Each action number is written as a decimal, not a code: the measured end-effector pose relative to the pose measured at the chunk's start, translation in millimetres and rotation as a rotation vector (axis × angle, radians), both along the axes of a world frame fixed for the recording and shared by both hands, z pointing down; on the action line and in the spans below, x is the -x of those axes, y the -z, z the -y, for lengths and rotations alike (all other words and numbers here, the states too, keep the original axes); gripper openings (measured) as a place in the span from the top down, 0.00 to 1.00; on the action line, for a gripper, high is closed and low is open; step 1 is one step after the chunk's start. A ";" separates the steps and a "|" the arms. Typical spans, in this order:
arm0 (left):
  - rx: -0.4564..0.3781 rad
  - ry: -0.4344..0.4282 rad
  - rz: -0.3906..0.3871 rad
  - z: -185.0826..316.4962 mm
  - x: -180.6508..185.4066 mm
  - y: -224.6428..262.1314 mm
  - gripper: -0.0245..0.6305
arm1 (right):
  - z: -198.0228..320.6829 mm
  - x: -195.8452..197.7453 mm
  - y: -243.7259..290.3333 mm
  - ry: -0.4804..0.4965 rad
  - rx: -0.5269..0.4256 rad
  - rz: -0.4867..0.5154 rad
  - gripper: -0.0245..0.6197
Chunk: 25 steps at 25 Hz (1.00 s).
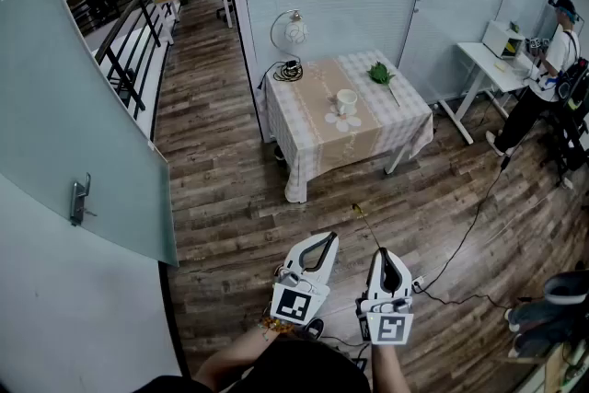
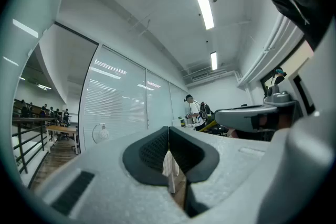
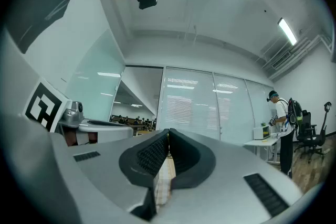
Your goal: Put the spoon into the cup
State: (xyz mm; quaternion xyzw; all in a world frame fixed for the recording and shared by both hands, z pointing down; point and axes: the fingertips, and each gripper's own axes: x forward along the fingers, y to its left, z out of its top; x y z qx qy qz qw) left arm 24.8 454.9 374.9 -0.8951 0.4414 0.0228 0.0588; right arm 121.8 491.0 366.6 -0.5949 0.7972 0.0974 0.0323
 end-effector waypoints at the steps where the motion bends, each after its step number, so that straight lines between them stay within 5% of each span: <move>1: -0.004 0.001 0.001 2.2 1.3 0.6 0.94 | 2.3 1.8 0.9 0.001 -0.001 0.005 0.95; 8: -0.011 0.012 0.011 22.2 8.9 2.7 0.94 | 22.9 8.3 -0.9 0.012 0.009 0.016 0.95; 13: -0.006 0.014 0.010 45.5 15.6 3.1 0.94 | 47.7 20.3 21.4 0.060 -0.027 0.150 0.95; 25: -0.007 -0.027 -0.017 155.4 40.1 12.5 0.94 | 154.5 37.6 29.8 -0.016 0.007 0.091 0.95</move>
